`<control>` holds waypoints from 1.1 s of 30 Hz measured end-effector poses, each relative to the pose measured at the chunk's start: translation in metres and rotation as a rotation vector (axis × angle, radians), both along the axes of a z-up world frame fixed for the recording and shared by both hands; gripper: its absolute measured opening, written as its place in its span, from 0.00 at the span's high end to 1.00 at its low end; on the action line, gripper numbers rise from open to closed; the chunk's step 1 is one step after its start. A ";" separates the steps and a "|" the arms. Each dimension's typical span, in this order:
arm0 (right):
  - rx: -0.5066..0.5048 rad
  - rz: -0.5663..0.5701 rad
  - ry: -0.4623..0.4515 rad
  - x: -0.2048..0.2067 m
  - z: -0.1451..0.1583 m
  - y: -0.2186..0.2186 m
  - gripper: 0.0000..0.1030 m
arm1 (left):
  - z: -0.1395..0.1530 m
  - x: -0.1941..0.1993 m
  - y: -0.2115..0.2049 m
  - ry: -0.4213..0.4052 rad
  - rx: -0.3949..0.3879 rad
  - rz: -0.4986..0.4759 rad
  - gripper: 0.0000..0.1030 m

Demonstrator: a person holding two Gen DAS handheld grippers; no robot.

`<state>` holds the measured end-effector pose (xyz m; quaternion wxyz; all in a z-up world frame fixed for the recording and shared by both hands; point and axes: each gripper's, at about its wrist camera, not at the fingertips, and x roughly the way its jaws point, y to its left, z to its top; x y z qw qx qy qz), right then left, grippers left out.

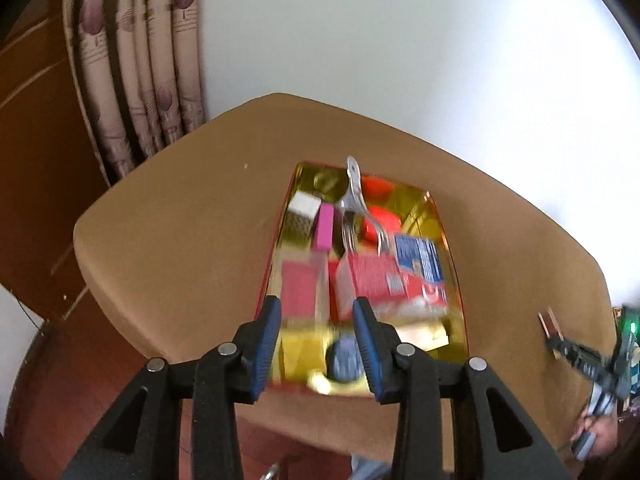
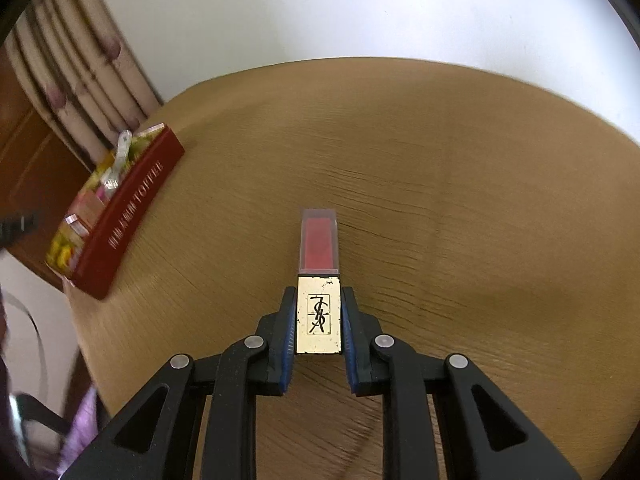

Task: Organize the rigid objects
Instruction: 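Carry the lipstick over the tin, lower it in and open the right tool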

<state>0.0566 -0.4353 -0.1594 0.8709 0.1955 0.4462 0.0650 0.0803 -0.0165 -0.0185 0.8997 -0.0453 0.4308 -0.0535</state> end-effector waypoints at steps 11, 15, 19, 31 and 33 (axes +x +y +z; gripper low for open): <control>0.265 -0.018 -0.032 0.010 0.048 0.010 0.82 | -0.017 -0.043 -0.011 -0.021 0.081 -0.062 0.63; 0.296 0.013 -0.070 0.027 0.083 0.030 0.82 | -0.020 -0.045 -0.005 -0.027 0.043 -0.072 0.63; 0.266 0.088 -0.102 0.057 0.121 0.066 0.82 | -0.021 -0.046 0.000 -0.025 0.019 -0.075 0.63; 0.188 0.228 0.011 0.166 0.115 0.185 0.82 | -0.019 -0.044 0.016 -0.034 -0.018 -0.042 0.63; 0.169 0.228 0.022 0.174 0.109 0.192 0.82 | -0.019 -0.044 0.016 -0.039 -0.007 -0.041 0.63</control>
